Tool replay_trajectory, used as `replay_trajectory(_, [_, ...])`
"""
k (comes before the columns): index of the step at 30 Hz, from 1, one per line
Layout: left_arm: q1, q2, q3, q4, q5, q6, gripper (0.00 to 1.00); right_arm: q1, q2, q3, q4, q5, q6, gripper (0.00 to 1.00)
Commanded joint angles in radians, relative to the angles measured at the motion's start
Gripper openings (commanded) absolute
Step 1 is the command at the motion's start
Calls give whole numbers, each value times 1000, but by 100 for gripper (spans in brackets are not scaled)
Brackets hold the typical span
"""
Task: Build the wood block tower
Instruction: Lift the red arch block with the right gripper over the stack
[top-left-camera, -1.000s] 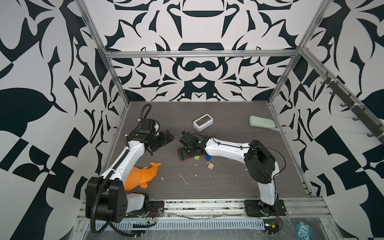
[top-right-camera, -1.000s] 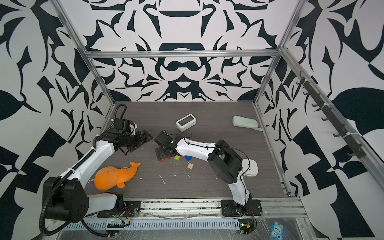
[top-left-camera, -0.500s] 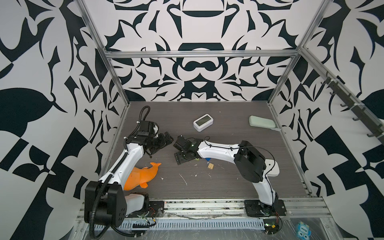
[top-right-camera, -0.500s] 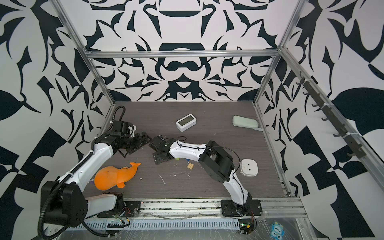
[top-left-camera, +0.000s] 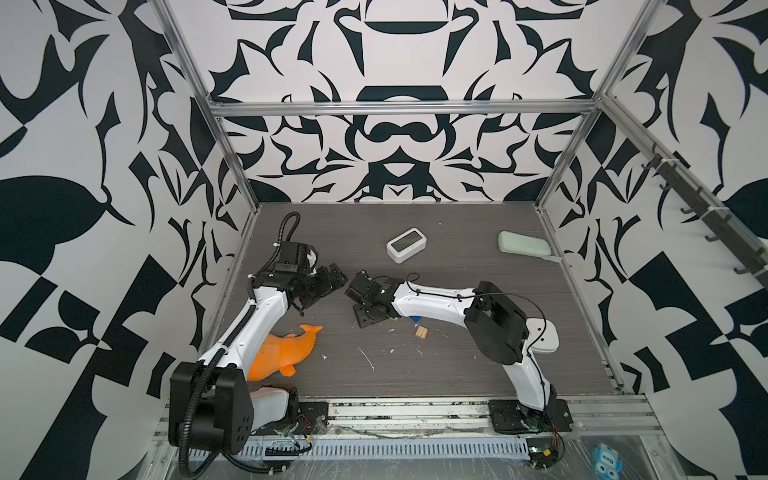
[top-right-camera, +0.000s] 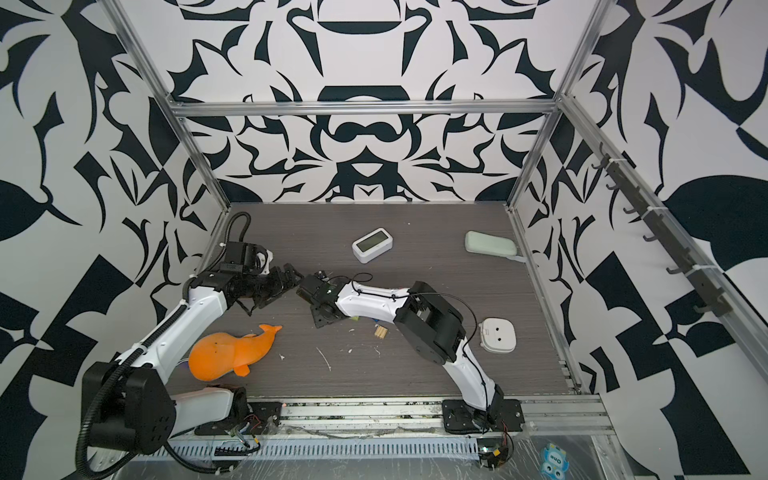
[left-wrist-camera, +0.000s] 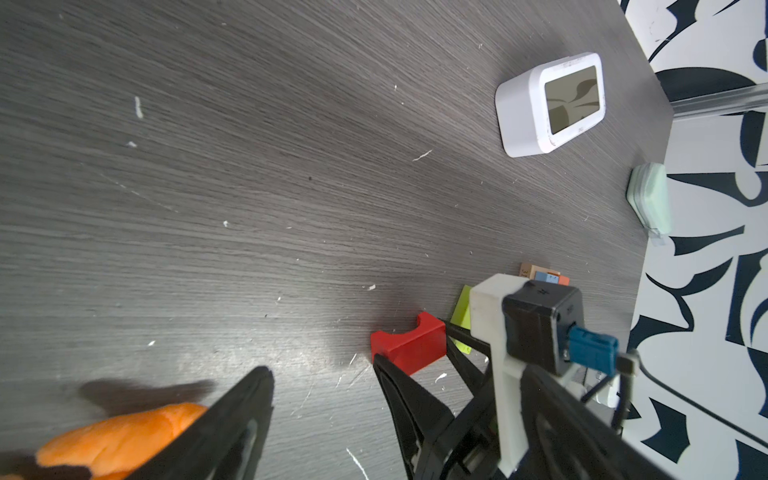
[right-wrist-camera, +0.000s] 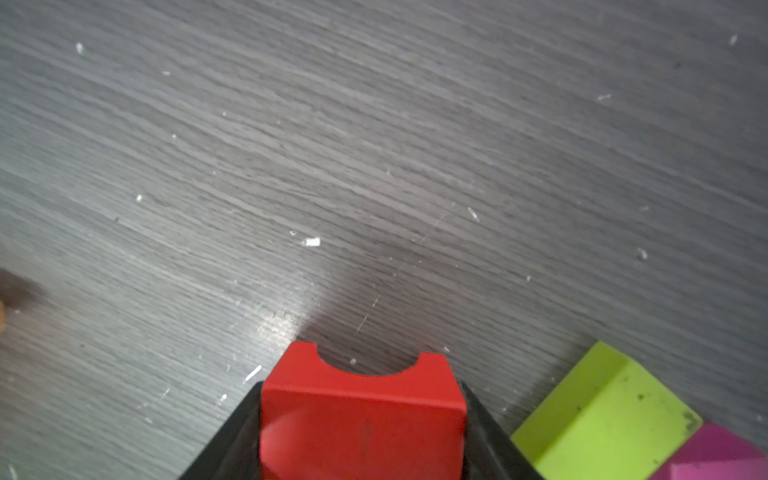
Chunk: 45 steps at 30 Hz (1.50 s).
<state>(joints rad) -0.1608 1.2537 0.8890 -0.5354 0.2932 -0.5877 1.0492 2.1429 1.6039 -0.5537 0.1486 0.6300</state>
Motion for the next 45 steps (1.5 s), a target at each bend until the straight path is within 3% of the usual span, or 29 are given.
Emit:
replay_trajectory(1, [4, 4, -18, 14, 27, -13, 95, 5, -64, 37, -25, 35, -6, 55])
replay_trajectory(10, [-4, 13, -60, 144, 161, -52, 94, -17, -200, -4, -84, 137, -35, 53])
replay_trajectory(29, [-222, 157, 14, 316, 158, -96, 93, -260, -548, -411, -29, 108, 15, 53])
replay_trajectory(36, [-276, 213, 59, 325, 140, -111, 92, -320, -571, -466, -8, 89, 38, 53])
replay_trajectory(45, [-283, 184, 41, 358, 116, -126, 92, -374, -539, -491, 42, 55, 35, 53])
